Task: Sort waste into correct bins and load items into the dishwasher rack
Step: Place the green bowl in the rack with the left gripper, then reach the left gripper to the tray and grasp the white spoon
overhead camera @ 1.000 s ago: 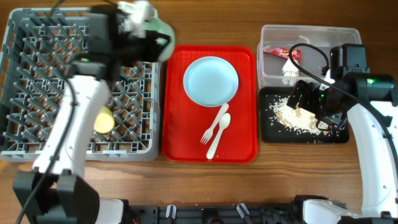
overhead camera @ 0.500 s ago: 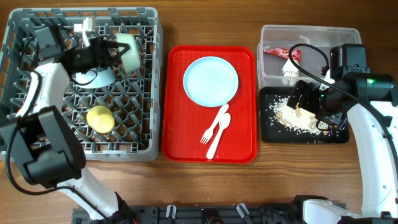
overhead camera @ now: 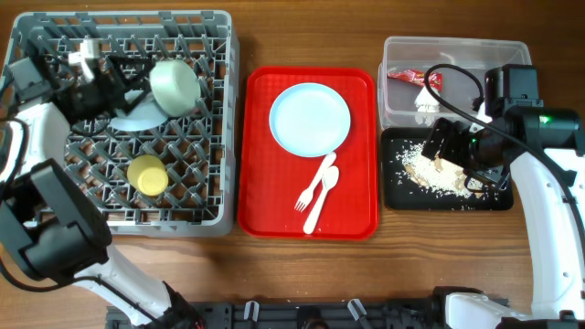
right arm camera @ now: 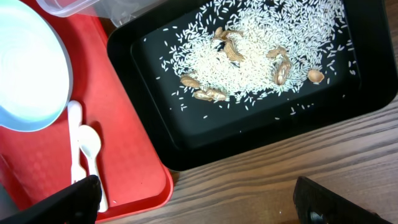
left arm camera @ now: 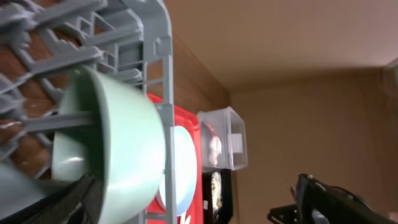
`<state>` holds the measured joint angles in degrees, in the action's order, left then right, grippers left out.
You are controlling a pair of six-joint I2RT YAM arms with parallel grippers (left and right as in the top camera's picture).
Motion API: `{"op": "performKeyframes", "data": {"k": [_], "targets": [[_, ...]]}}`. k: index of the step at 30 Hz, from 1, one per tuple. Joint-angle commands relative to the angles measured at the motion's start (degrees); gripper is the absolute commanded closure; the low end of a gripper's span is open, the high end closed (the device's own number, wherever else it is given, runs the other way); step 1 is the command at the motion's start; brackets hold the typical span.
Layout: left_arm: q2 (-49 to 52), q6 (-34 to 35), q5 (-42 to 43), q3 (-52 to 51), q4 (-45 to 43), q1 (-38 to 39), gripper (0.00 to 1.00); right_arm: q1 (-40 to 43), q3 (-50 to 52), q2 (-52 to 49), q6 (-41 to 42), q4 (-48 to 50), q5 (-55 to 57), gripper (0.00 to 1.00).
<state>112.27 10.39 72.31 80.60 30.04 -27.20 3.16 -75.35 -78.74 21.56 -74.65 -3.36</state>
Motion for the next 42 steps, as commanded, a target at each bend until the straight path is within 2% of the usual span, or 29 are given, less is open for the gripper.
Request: {"op": "performKeyframes", "data": {"k": [1,5,9,11,14,16,19,25,28,34,37,42], "targets": [[-2.9,-0.5,-2.3,-0.5,0.5,-1.6,0.0,0.1,0.0,0.3,-0.6,-0.2,0.8,0.01],[-10.7,-0.6,-10.6,-0.5,3.7,-1.9,0.0,0.1,0.0,0.3,-0.6,-0.2,0.8,0.01],[-19.0,-0.5,-14.1,-0.5,8.7,-0.7,0.0,0.1,0.0,0.3,-0.6,-0.2,0.8,0.01],[-23.3,-0.5,-20.0,-0.5,12.8,1.7,0.0,0.1,0.0,0.3,-0.6,-0.2,0.8,0.0],[-29.0,-0.5,-34.7,-0.5,20.5,9.4,0.0,0.2,0.0,0.3,-2.1,-0.3,0.9,0.0],[-30.6,-0.5,-41.1,-0.5,23.4,14.4,0.0,0.2,0.0,0.3,-2.1,-0.5,0.9,0.0],[-31.2,-0.5,-49.9,-0.5,27.4,26.0,0.0,0.2,0.0,0.3,-2.9,-0.7,0.8,0.0],[-25.1,8.5,-62.9,-2.9,27.7,54.1,0.0,0.2,0.0,0.3,-2.9,-1.7,1.8,0.0],[-19.2,10.4,-63.2,-2.9,25.8,62.9,0.0,0.9,0.0,0.3,3.0,-2.8,6.1,0.0],[-8.2,13.9,-63.3,-2.9,20.8,72.5,0.0,4.4,0.0,0.3,2.1,-3.2,6.2,0.0],[-3.4,13.9,-63.7,-2.9,17.8,75.4,0.01,5.2,0.0,0.3,0.9,-3.4,6.2,0.0],[1.7,13.9,-69.2,-2.9,16.6,77.2,0.05,5.2,0.0,0.3,-0.3,-3.4,6.2,0.0]]}}
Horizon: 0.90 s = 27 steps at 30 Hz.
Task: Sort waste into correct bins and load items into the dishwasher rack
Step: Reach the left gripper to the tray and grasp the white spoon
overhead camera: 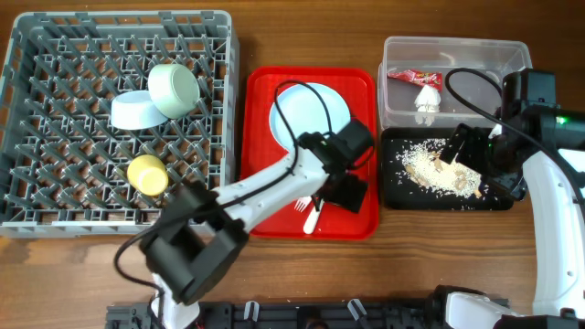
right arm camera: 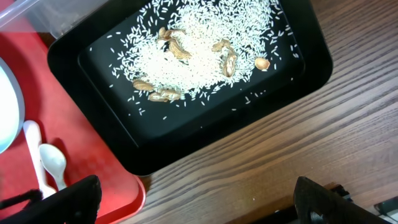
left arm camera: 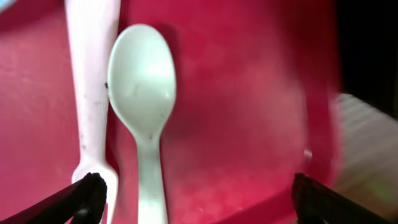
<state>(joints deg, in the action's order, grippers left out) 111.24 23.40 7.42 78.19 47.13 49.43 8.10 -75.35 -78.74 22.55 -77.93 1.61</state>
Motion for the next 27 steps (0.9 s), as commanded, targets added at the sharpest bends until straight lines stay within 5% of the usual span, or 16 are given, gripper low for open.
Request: {"op": "performKeyframes", "data": {"k": [1,22,27], "targets": [[3.2,0.9,-4.3,-0.5,-0.7,0.6,0.07,0.2,0.0,0.3,-1.5,-0.2,1.2,0.0],[6.8,1.1,-4.5,-2.4,-2.8,1.6,0.19,0.2,0.0,0.3,-1.6,-0.6,1.2,0.0],[7.0,1.1,-6.9,-2.4,-2.8,1.7,0.41,0.2,0.0,0.3,-1.6,-0.8,1.2,0.0]]}}
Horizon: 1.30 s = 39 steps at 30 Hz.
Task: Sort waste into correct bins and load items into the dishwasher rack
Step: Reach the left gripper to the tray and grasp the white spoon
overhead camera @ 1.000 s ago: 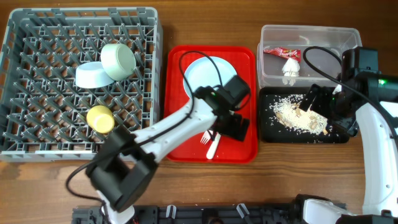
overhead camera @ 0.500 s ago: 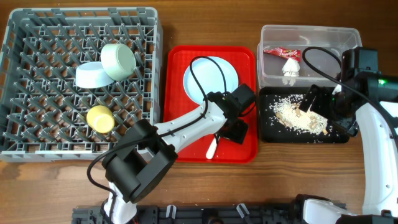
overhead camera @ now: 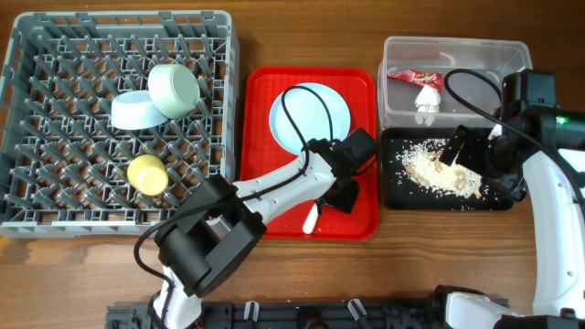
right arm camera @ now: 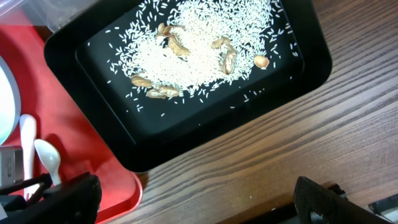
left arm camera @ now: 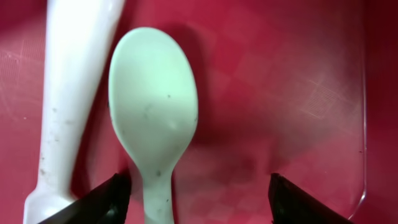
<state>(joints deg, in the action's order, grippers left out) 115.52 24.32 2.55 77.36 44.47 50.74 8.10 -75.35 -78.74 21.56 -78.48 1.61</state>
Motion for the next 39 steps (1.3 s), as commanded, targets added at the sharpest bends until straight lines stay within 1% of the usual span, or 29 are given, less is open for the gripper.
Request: {"op": "performKeyframes", "data": {"k": [1,6,8,11,13,14,15,18,22,24,28,29,34,39], "targets": [[2.7,0.2,-2.4,-1.6,-0.2,0.4,0.46,0.2,0.0,0.3,-0.6,-0.2,1.2,0.0],[2.7,0.2,-5.5,-1.6,-0.1,1.2,0.5,0.2,0.0,0.3,-0.6,-0.3,1.0,0.0],[2.7,0.2,-7.1,-1.9,-0.2,1.9,0.56,0.2,0.0,0.3,-0.6,-0.2,1.0,0.0],[2.7,0.2,-8.5,-2.8,-0.3,3.0,0.58,0.2,0.0,0.3,-0.6,-0.2,1.0,0.0],[2.7,0.2,-8.5,-3.7,-0.4,3.3,0.64,0.2,0.0,0.3,-0.6,-0.2,1.0,0.0],[2.7,0.2,-8.5,-4.0,-0.4,3.3,0.64,0.2,0.0,0.3,-0.6,-0.3,1.0,0.0],[2.7,0.2,-8.5,-4.0,-0.4,3.3,0.71,0.2,0.0,0.3,-0.6,-0.3,1.0,0.0],[2.7,0.2,-8.5,-4.0,-0.3,3.3,0.73,0.2,0.0,0.3,-0.6,-0.4,1.0,0.0],[2.7,0.2,-8.5,-4.0,-0.3,3.3,0.81,0.2,0.0,0.3,-0.6,-0.4,1.0,0.0],[2.7,0.2,-8.5,-4.0,-0.3,3.3,0.83,0.2,0.0,0.3,-0.6,-0.5,1.0,0.0],[2.2,0.1,-8.7,-3.7,0.1,3.3,0.95,0.2,0.0,0.3,-0.6,-0.5,1.0,0.0],[2.0,0.1,-8.7,-3.7,0.1,3.3,0.96,0.2,0.0,0.3,-0.6,-0.5,1.0,0.0],[-2.4,0.1,-8.7,-3.7,0.1,2.7,0.96,0.2,0.0,0.3,-0.6,-0.7,1.0,0.0],[-10.8,-0.1,-8.7,-3.7,1.0,1.0,0.96,0.2,0.1,0.3,-0.6,-0.7,1.0,0.0]]}}
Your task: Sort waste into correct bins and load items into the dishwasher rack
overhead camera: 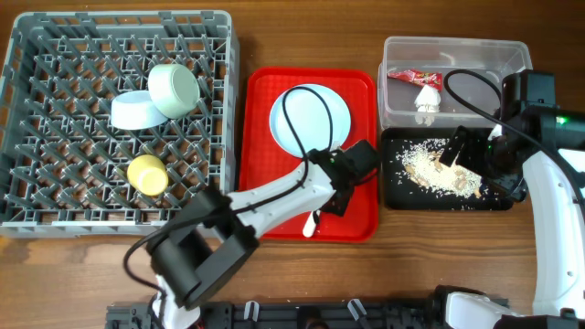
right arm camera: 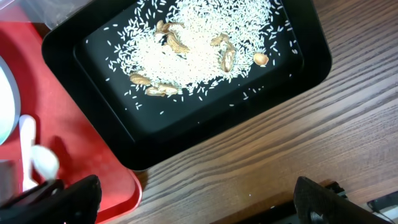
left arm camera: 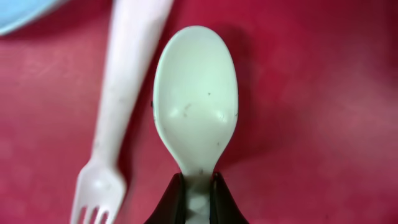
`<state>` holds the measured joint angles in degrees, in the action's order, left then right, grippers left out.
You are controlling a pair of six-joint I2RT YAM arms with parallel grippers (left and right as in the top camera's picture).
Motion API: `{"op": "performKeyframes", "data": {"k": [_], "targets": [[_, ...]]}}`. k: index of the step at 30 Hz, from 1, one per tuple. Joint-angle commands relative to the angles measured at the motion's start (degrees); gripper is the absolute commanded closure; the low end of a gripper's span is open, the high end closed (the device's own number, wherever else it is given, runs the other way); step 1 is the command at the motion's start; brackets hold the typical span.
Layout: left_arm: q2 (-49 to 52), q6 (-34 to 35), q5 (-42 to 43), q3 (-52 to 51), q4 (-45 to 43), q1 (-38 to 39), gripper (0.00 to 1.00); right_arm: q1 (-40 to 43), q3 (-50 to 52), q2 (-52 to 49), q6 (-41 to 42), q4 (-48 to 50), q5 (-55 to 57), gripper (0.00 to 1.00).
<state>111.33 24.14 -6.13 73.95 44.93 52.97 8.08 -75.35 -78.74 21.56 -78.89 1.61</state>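
Observation:
A white plastic spoon lies bowl-up on the red tray, with a white fork close on its left. My left gripper is shut on the spoon's neck just below the bowl, and it sits at the tray's right half in the overhead view. I cannot tell whether the spoon is off the tray. A pale blue plate rests at the tray's far end. My right gripper hangs open over the black bin of rice and peanut shells, holding nothing.
The grey dishwasher rack at the left holds a green bowl, a pale bowl and a yellow cup. A clear bin with a red wrapper stands behind the black bin.
My left gripper, then open with a finger on each side of the spoon's neck, is now shut on that neck. The right arm has not moved.
My left gripper was first in the rack beside the green bowl, and the right hung over the black bin. Then the left stood open over the tray at the spoon, then closer around its neck. Now it grips the spoon.

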Motion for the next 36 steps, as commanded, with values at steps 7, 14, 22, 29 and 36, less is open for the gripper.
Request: {"op": "performKeyframes", "data": {"k": [7,14,22,29,36], "targets": [[-17.2,-4.0,-0.2,-0.3,3.9,-8.7,0.96,0.3,0.0,0.3,-0.6,-0.3,1.0,0.0],[-26.3,-4.7,1.9,-0.3,5.3,-24.4,0.96,0.3,0.0,0.3,-0.6,-0.3,1.0,0.0],[-22.9,-4.6,13.8,-0.6,4.6,-23.3,0.94,0.3,0.0,0.3,-0.6,-0.3,1.0,0.0],[-11.1,-4.6,13.8,-0.6,-1.9,-9.8,0.67,0.3,0.0,0.3,-0.6,-0.3,1.0,0.0],[-0.7,-4.7,10.9,-0.6,-10.1,-3.5,0.59,0.3,0.0,0.3,-0.6,-0.3,1.0,0.0]]}}
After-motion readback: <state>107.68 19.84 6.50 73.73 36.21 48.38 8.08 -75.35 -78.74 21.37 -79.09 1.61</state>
